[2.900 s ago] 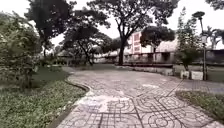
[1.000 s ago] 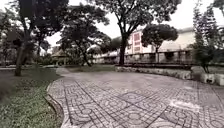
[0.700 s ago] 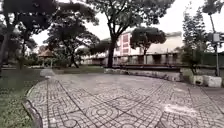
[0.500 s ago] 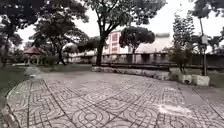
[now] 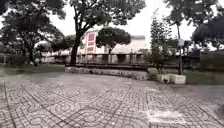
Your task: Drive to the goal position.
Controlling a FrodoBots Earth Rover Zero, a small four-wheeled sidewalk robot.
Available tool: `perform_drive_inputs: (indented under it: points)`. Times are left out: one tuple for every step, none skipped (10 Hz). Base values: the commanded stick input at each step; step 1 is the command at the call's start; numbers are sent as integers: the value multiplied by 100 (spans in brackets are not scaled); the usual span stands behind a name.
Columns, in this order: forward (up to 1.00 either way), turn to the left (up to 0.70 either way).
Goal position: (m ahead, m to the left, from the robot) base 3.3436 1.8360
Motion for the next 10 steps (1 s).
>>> perform_drive_inputs:
  points:
    - [70,-27]
    - [70,-27]
    - [70,-27]
    - [70,-18]
    - [70,-4]
    - [70,0]
    - [70,0]
    - [70,0]
    - [70,0]
    - [70,0]
